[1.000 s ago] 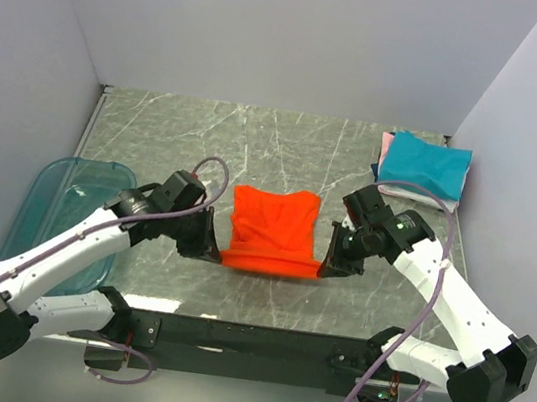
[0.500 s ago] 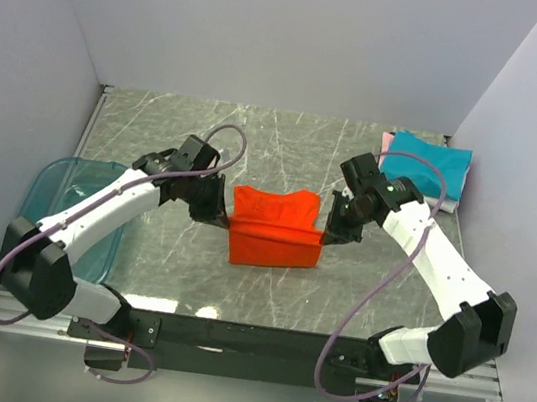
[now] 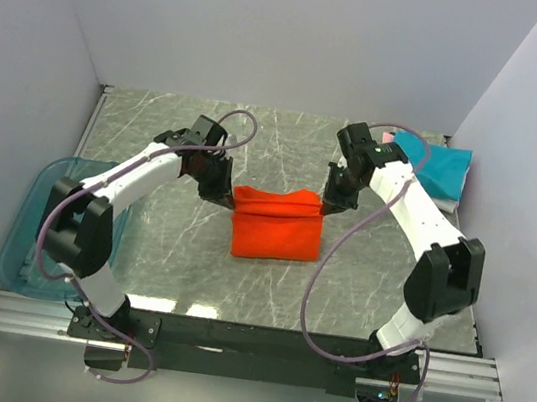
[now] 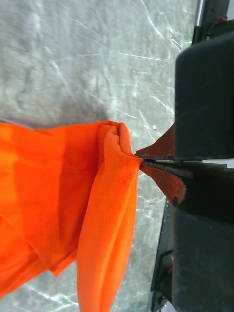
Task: Fold and stack the t-shirts
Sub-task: Fold the tshirt
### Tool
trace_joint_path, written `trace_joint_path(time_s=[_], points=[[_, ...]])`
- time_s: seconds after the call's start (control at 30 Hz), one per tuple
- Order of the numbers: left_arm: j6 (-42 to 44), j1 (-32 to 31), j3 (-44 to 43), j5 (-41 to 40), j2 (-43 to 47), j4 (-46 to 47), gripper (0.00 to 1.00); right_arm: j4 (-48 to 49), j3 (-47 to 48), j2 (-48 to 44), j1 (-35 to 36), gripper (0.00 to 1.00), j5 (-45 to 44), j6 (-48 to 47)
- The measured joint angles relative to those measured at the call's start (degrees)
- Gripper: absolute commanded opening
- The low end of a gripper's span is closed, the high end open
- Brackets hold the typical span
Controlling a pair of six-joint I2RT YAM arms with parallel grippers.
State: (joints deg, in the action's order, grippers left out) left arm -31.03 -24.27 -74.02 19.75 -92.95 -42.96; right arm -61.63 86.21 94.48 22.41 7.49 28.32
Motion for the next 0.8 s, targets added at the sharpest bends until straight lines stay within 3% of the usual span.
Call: trace_joint_path(time_s=[0.8], points=[[1.8,6.1,-10.7,4.4,-18.1,4.1,0.0,0.0,18.5,23.4,-4.0,0.0,0.9,-6.0]])
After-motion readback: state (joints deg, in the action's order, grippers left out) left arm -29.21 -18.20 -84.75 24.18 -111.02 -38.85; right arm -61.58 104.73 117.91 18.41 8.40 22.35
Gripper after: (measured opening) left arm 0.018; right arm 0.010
